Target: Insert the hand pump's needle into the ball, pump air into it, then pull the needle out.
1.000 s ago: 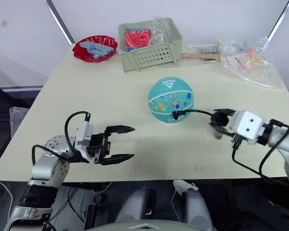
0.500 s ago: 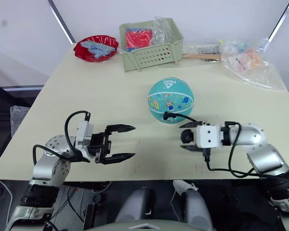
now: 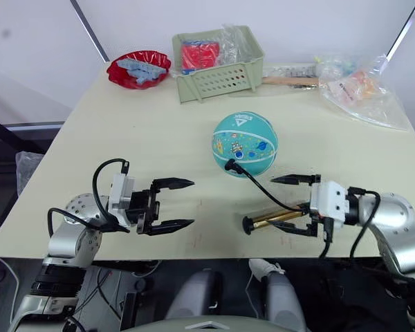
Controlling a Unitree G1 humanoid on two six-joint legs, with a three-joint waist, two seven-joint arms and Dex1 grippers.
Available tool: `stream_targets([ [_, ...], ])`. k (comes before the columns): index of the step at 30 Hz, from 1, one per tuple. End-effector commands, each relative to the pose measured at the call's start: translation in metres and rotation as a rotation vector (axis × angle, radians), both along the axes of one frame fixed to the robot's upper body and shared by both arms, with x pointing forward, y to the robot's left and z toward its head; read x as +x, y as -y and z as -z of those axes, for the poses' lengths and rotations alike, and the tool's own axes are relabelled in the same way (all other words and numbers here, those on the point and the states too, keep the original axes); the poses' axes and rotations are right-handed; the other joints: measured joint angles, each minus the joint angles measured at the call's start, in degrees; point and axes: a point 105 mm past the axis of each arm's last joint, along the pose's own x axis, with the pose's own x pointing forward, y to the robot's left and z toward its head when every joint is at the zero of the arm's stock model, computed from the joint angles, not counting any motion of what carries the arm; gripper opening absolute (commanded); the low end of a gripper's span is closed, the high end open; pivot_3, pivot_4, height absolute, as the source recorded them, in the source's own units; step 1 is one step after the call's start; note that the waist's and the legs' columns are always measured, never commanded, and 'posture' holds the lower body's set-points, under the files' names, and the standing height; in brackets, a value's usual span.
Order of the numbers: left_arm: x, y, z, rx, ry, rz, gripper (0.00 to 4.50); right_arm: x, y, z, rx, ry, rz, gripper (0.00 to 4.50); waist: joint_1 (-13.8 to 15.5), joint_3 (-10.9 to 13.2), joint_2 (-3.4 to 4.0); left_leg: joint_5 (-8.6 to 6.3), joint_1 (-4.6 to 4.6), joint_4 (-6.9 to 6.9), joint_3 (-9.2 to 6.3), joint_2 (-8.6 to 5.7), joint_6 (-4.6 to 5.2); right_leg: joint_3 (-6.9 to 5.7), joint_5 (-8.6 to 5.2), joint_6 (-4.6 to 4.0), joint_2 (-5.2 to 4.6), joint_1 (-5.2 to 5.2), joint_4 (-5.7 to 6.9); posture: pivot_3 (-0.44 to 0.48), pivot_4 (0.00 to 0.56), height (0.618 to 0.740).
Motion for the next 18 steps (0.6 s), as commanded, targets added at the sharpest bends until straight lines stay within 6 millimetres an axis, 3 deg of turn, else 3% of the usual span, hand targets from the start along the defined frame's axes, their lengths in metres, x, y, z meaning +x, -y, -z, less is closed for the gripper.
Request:
stream_targets([
  [1,0.006,0.002,-0.007,-0.011,0.049,-0.016,4.50,-0.005,0.004,-0.018,0.092,0.040,0.059,4.38,-0.1,0.0,0.00,0.00,0.02,0.03,0.02,0.00,0.00,0.03,0.00,0.00,0.00,0.00,0.04,0.000,0.150,0.738],
  [11,0.051,0.016,-0.031,-0.080,0.082,-0.123,4.50,-0.021,0.022,-0.018,0.312,0.057,0.303,4.38,0.1,0.0,-0.15,0.01,0.55,0.13,0.43,-0.03,0.00,0.42,-0.03,0.02,0.04,0.16,0.58,0.000,0.150,0.738],
  [18,0.088,0.034,-0.053,-0.117,0.103,-0.173,4.50,-0.029,0.025,-0.014,0.338,0.048,0.353,4.38,-0.2,0.0,-0.20,0.01,0.71,0.20,0.87,0.00,0.00,0.74,0.00,0.08,0.14,0.14,0.67,0.000,0.150,0.738],
])
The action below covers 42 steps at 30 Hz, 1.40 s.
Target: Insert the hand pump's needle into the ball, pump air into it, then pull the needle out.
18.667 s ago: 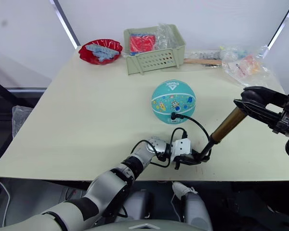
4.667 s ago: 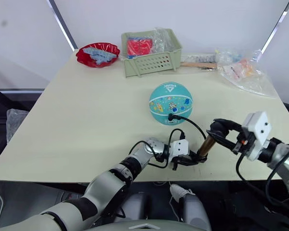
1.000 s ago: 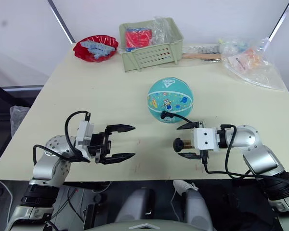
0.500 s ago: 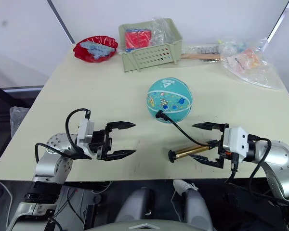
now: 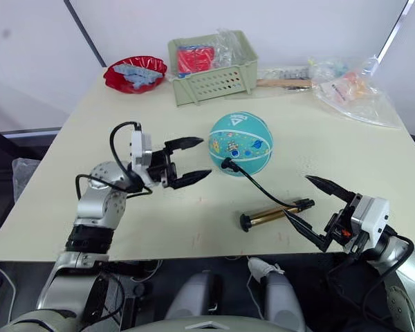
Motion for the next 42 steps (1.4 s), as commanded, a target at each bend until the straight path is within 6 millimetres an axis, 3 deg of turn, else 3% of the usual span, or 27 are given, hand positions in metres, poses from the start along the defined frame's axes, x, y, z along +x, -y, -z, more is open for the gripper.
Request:
stream_targets([
  [1,0.015,0.007,-0.013,-0.004,0.033,-0.017,4.50,-0.005,-0.001,-0.012,0.010,0.061,0.005,4.38,0.1,0.0,-0.02,0.00,-0.01,0.00,0.04,0.00,0.00,-0.01,0.00,0.00,0.00,0.00,0.00,0.000,0.150,0.738],
  [9,0.047,0.039,-0.039,0.010,0.075,0.022,4.50,-0.006,-0.004,-0.012,0.021,0.067,0.012,4.38,0.2,0.1,-0.15,0.00,-0.09,0.00,0.19,-0.02,0.00,-0.03,0.00,0.00,0.01,-0.01,-0.04,0.000,0.150,0.738],
  [18,0.066,0.061,-0.051,0.059,0.088,0.027,4.50,-0.008,-0.006,-0.010,0.027,0.074,0.026,4.38,0.0,0.2,-0.40,-0.01,-0.12,0.00,0.20,-0.03,0.01,-0.03,-0.03,0.05,0.03,-0.03,-0.05,0.000,0.150,0.738],
  [30,0.080,0.073,-0.009,0.189,-0.066,-0.054,4.50,-0.009,-0.008,-0.011,0.027,0.085,0.049,4.38,0.1,0.3,-0.60,-0.01,-0.12,0.00,0.18,-0.02,0.01,-0.05,-0.02,0.05,0.02,-0.03,-0.03,0.000,0.150,0.738],
  [42,0.080,0.082,0.017,0.156,-0.147,-0.113,4.50,-0.003,-0.013,-0.013,0.026,0.079,0.041,4.38,0.3,0.2,-0.70,-0.01,-0.05,0.26,0.14,-0.02,0.01,-0.07,0.02,0.18,-0.01,0.12,0.00,0.000,0.150,0.738],
])
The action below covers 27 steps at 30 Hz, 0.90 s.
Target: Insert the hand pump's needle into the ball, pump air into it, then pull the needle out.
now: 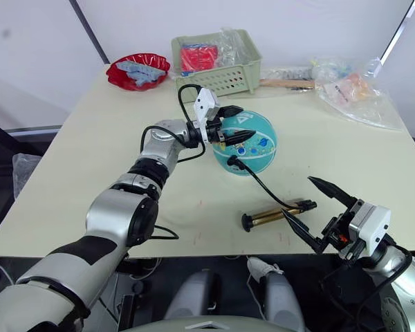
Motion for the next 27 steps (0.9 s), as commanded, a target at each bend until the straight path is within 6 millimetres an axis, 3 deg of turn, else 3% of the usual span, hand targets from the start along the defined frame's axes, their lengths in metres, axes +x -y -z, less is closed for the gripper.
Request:
stream_targets([
  [1,-0.004,0.004,0.028,0.038,-0.078,-0.014,4.50,-0.001,-0.007,-0.012,-0.008,0.044,-0.022,4.38,0.1,0.0,-0.01,0.00,0.00,0.00,0.00,0.00,0.00,0.00,0.01,-0.02,-0.01,0.01,0.00,0.000,0.150,0.738],
  [10,-0.003,0.005,0.037,0.018,-0.094,-0.074,4.50,0.017,-0.018,-0.009,-0.061,-0.040,-0.046,4.38,0.2,0.0,-0.04,0.00,0.01,0.12,-0.08,-0.01,0.00,-0.07,0.06,-0.06,-0.03,0.11,-0.01,0.000,0.150,0.738],
  [27,-0.007,0.016,0.047,-0.004,-0.113,-0.150,4.50,0.081,-0.055,0.003,-0.448,-0.025,0.059,4.38,0.9,-0.2,-0.11,0.00,-0.04,0.17,-0.14,-0.06,0.00,-0.13,0.08,-0.06,-0.08,0.13,-0.03,0.000,0.150,0.738],
])
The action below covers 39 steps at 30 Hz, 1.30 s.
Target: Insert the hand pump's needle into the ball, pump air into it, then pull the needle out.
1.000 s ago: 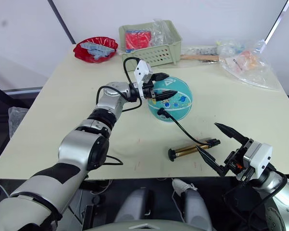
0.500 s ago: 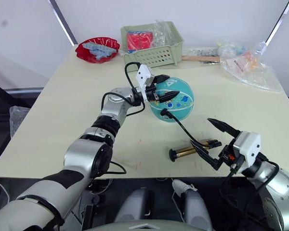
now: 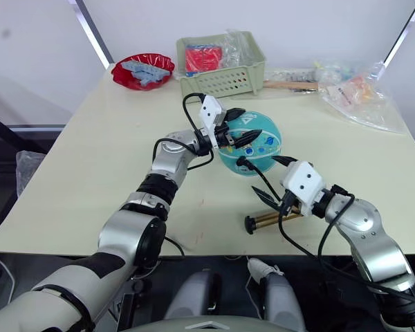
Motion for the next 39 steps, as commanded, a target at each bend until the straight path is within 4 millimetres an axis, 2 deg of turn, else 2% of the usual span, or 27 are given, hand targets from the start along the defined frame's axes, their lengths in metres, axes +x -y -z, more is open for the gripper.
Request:
stream_targets([
  [1,-0.004,0.003,0.038,0.075,-0.115,-0.037,4.50,0.016,-0.003,-0.007,-0.063,0.072,0.073,4.38,-0.1,0.0,0.00,0.00,0.02,0.00,0.03,0.00,0.00,0.02,0.00,0.01,0.00,0.00,0.00,0.000,0.150,0.738],
  [4,-0.005,0.005,0.040,0.072,-0.117,-0.066,4.50,0.028,-0.014,-0.013,-0.084,0.108,0.118,4.38,-0.4,0.0,0.03,0.00,0.06,0.01,0.03,0.01,0.00,0.03,0.01,0.02,0.00,0.00,0.02,0.000,0.150,0.738],
  [10,-0.009,0.008,0.041,0.076,-0.117,-0.089,4.50,0.034,-0.030,-0.015,-0.156,0.178,0.130,4.38,0.1,-0.1,0.04,0.00,0.00,0.01,0.01,-0.03,0.00,0.00,0.02,0.02,-0.04,0.00,-0.02,0.000,0.150,0.738],
  [21,-0.010,0.011,0.040,0.071,-0.129,-0.107,4.50,0.034,-0.032,-0.002,-0.251,0.228,0.123,4.38,0.1,-0.1,0.04,0.00,0.02,0.01,0.00,-0.04,0.00,0.00,0.01,0.03,-0.04,0.00,-0.01,0.000,0.150,0.738],
  [24,-0.010,0.012,0.041,0.069,-0.134,-0.105,4.50,0.035,-0.031,0.001,-0.267,0.242,0.121,3.50,0.1,-0.1,0.04,0.00,0.02,0.01,0.01,-0.04,0.00,0.00,0.01,0.03,-0.04,0.00,-0.01,0.000,0.150,0.738],
  [25,-0.010,0.012,0.041,0.069,-0.134,-0.106,4.50,0.035,-0.031,0.001,-0.270,0.244,0.120,2.96,0.1,-0.1,0.04,0.00,0.02,0.01,0.01,-0.04,0.00,0.00,0.01,0.02,-0.04,0.00,-0.01,0.000,0.150,0.738],
  [27,-0.010,0.012,0.041,0.068,-0.136,-0.107,4.50,0.036,-0.032,0.002,-0.285,0.260,0.116,2.20,0.1,-0.1,0.04,0.00,0.02,0.00,0.00,-0.04,0.00,0.00,0.01,0.02,-0.04,0.00,-0.01,0.000,0.150,0.738],
  [30,-0.010,0.013,0.040,0.065,-0.136,-0.110,4.50,0.037,-0.031,0.005,-0.307,0.274,0.114,0.82,0.1,-0.1,0.04,0.00,0.02,0.00,0.01,-0.04,0.00,0.00,0.01,0.03,-0.04,0.00,-0.02,0.000,0.150,0.738],
  [31,-0.010,0.013,0.040,0.064,-0.137,-0.110,4.50,0.037,-0.032,0.006,-0.312,0.280,0.110,0.23,0.1,-0.1,0.04,0.00,0.02,0.00,0.01,-0.04,0.00,0.00,0.01,0.03,-0.04,0.00,-0.02,0.000,0.150,0.738],
  [32,-0.010,0.013,0.040,0.064,-0.136,-0.111,4.50,0.037,-0.032,0.005,-0.309,0.287,0.110,0.07,0.1,-0.1,0.04,0.00,0.02,0.00,0.01,-0.04,0.00,0.00,0.01,0.03,-0.04,0.00,-0.02,0.000,0.150,0.738],
  [39,-0.010,0.013,0.045,0.069,-0.145,-0.123,4.50,0.036,-0.031,0.006,-0.327,0.331,0.104,0.07,0.1,-0.1,0.03,0.00,0.02,0.00,0.00,-0.03,0.00,0.00,0.01,0.03,-0.04,0.00,-0.02,0.000,0.150,0.738],
])
